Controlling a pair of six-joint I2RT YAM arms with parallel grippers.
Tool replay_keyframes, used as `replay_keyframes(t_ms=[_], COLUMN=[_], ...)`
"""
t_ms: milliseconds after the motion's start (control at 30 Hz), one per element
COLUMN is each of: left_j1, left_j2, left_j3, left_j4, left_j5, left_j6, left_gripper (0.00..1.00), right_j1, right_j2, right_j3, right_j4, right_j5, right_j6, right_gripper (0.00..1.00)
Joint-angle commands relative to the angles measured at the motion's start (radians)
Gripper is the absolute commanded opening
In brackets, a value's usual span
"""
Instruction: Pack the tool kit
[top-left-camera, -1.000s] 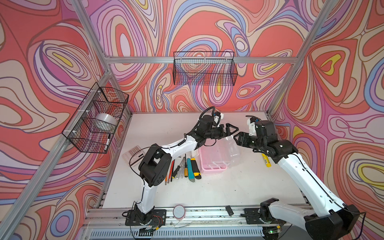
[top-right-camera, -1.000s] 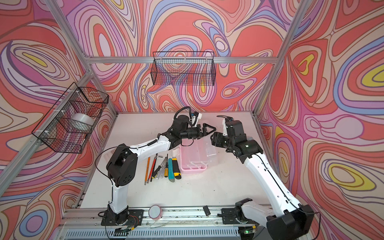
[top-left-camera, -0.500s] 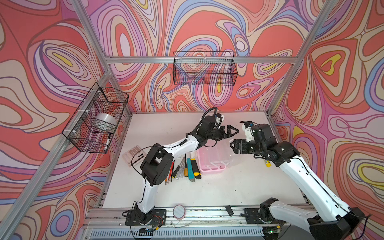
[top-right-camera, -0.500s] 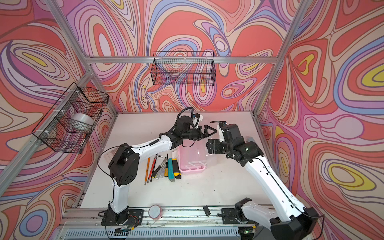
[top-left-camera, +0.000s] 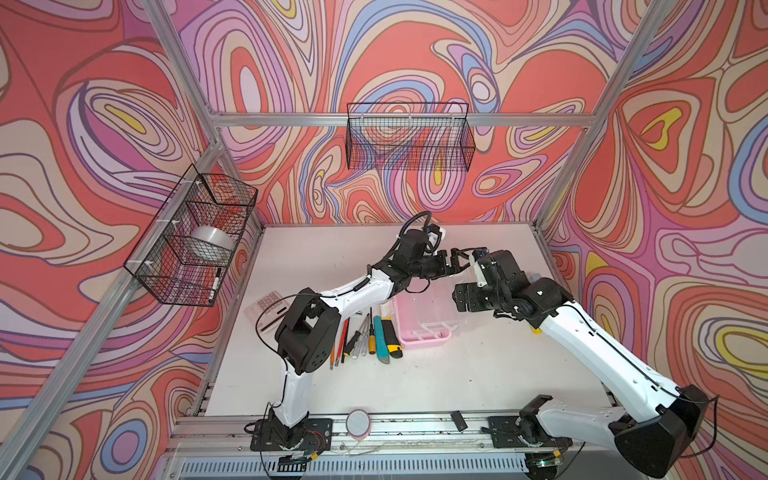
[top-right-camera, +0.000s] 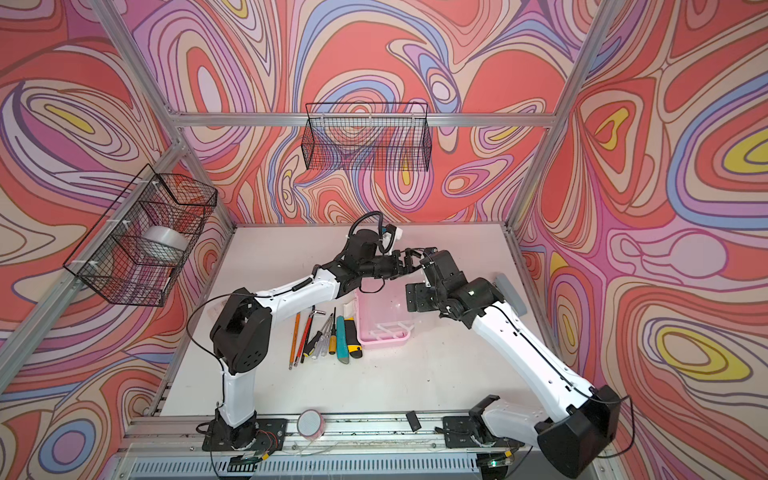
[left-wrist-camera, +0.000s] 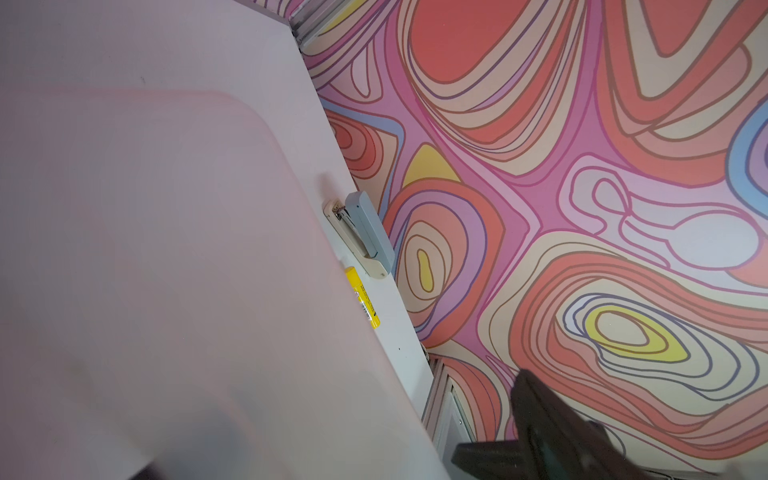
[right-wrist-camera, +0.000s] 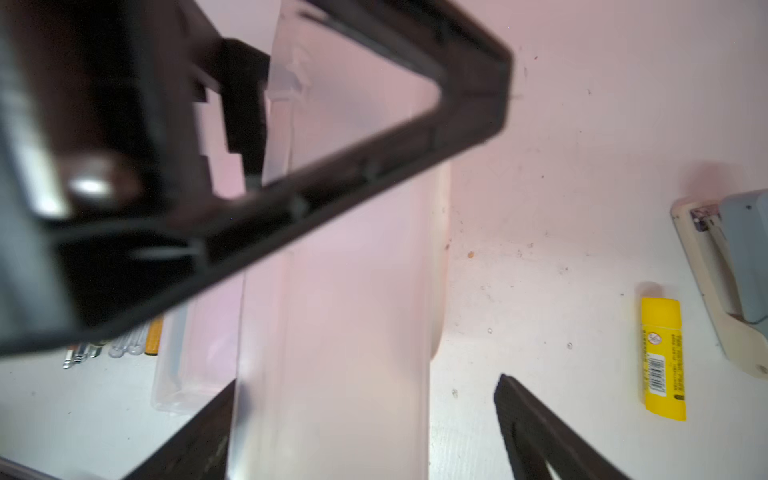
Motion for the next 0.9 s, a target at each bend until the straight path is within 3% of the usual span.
replay_keyframes(t_ms=[0, 300, 567, 700, 867], left_j1=[0.011, 0.029, 0.083, 0.092, 0.095], left_j2=[-0.090, -0.284, -0.599, -0.587, -0.475], left_j3=[-0.043, -0.246, -0.542, -0.562, -0.545], left_j4=[-0.045, -0.157, -0.308, -0.378, -0.359], left_j5=[-0.016, -0.120, -0.474, -0.542, -0.535], left_j6=[0.050, 0.169, 0.243, 0.260, 0.262], left_gripper=[0.93, 0.93, 0.88, 0.76, 0.68], right_j1=[0.004, 0.004, 0.003, 0.001, 0.002], right_j2=[0.012, 0.021, 0.014, 0.015, 0.028], right_j3=[-0.016, -0.027, -0.020, -0.024, -0.037], right_j4=[-0.029, -0.018, -0.006, 0.005, 0.031], right_j5=[0.078, 0.083, 0.049, 0.041, 0.026], right_j6=[0.026, 0.050, 0.051, 0.058, 0.067], right_gripper=[0.96, 0.95, 0.94, 0.93, 0.92])
